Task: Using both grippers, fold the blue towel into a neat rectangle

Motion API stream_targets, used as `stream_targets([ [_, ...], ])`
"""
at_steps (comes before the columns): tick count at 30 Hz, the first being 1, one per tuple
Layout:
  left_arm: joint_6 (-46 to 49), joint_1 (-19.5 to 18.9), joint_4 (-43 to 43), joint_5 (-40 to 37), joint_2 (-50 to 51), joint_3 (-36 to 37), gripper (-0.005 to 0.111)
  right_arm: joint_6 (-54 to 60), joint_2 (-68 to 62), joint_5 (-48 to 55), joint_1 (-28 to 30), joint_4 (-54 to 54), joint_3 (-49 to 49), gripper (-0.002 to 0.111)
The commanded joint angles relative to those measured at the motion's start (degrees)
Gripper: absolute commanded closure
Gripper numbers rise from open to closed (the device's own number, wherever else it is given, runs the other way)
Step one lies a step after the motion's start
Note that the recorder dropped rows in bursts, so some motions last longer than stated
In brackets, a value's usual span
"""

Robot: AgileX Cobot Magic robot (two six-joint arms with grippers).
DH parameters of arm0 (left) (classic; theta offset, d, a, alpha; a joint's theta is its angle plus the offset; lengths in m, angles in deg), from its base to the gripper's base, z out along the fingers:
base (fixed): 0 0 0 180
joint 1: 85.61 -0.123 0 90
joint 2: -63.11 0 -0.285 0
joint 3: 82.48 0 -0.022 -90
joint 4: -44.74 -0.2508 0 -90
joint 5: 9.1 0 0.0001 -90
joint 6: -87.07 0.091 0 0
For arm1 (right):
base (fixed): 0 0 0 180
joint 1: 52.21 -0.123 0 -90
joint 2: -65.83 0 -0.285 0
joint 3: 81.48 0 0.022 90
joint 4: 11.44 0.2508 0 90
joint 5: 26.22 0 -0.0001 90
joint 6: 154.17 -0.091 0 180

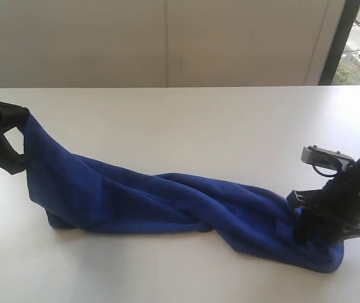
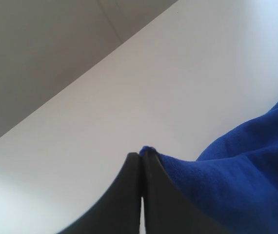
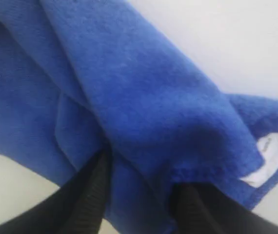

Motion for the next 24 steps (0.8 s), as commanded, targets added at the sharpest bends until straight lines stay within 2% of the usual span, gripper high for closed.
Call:
stream_targets([
  [1,-0.24,-0.18,0.88,-0.39,-0.14,0.16,0.107,-0.07,2.87,5.49,-0.11,-0.44,1.67,0.048],
  [6,-0.24,-0.18,0.88,-0.39,-0.14,0.16,0.107,-0.42,10.68,4.65,-0.11,-2.07,1.87,0.047],
  [11,-0.24,-0.18,0.88,-0.39,-0.14,0.16,0.107,-6.74,16.12,-1.08,-0.11,-8.75,1.87,0.047],
  [16,-0.24,-0.18,0.88,-0.39,-0.14,0.16,0.107,-13.26,14.05,-5.50,-0.11,-12.39,1.77,0.047],
  [24,-0.24,-0.18,0.88,-0.39,-0.14,0.16,0.107,-16.38,7.04,-7.08,-0.11,-12.63,1.77,0.050],
])
